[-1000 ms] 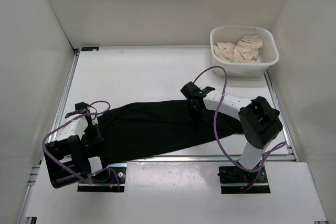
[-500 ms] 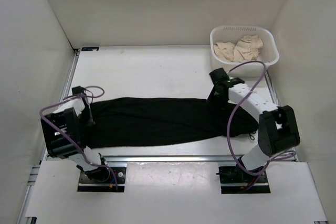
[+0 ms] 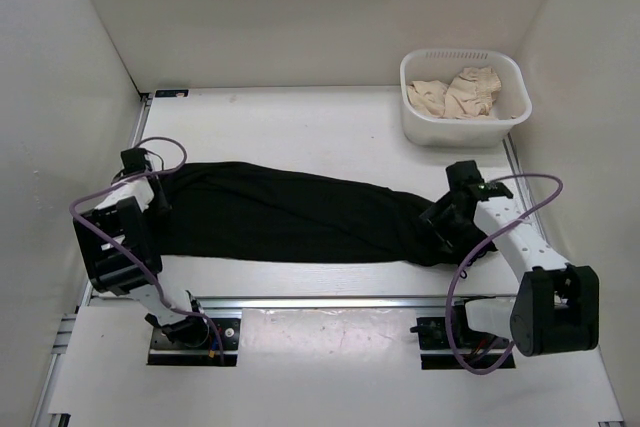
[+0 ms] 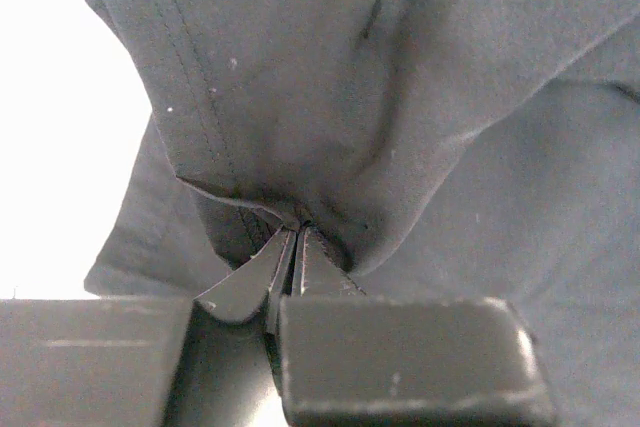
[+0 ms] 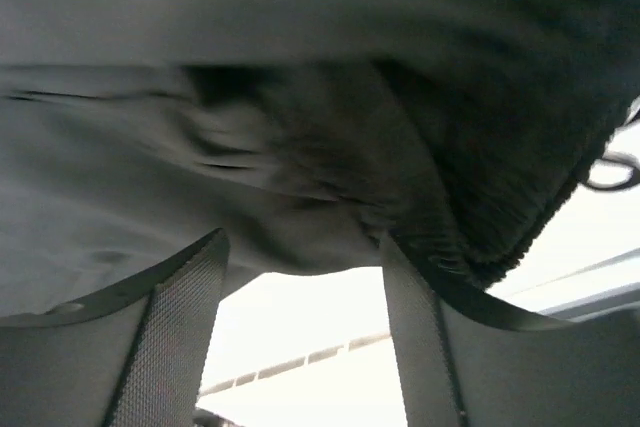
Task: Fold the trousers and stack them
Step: Fold the trousers
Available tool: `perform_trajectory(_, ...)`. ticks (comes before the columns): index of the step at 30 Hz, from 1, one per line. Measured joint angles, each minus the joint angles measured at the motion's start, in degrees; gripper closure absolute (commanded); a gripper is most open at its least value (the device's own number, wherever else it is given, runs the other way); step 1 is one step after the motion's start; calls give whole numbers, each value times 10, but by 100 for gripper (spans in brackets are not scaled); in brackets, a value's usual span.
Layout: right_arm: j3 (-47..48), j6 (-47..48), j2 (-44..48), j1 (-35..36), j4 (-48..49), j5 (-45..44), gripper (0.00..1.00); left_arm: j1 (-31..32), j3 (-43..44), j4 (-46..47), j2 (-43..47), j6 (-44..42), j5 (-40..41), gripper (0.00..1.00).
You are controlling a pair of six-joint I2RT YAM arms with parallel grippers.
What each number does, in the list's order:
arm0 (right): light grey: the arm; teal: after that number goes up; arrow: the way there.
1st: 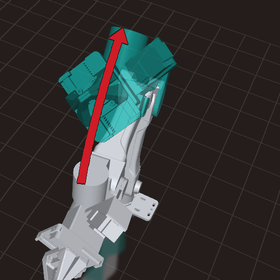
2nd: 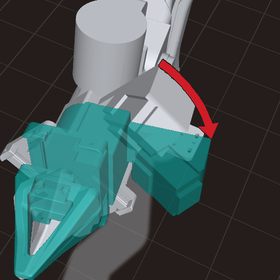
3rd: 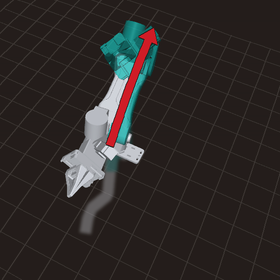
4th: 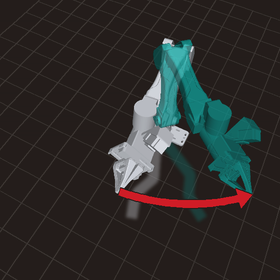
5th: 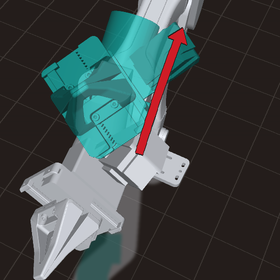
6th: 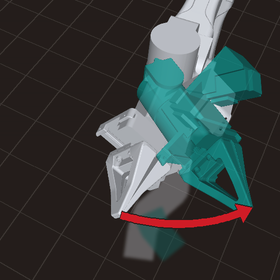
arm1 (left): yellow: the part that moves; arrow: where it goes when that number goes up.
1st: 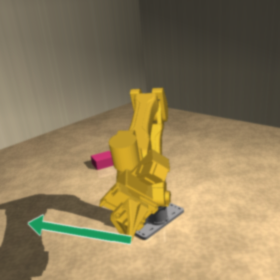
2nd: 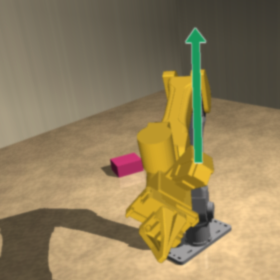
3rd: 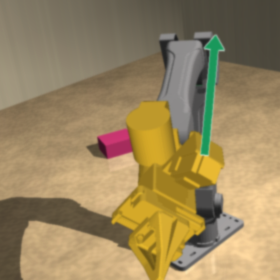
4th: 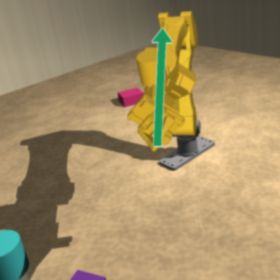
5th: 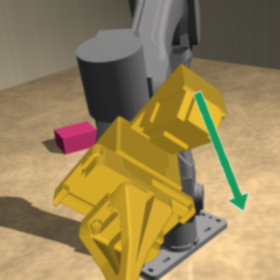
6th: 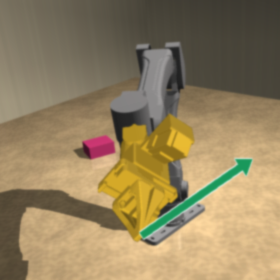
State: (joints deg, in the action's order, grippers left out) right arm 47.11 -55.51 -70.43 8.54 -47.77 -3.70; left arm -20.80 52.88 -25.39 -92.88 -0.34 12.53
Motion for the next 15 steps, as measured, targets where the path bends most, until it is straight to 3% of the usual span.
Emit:
perform_trajectory(6,-66,-65,0,-7,2,38,31,-5,-12,-19,22,1,-12,86)
perform_trajectory(12,-7,-92,-24,-26,8,13,30,-8,-13,-40,45,2,-15,86)
perform_trajectory(15,16,-116,-28,-32,24,0,24,-8,-12,-52,54,2,-16,86)
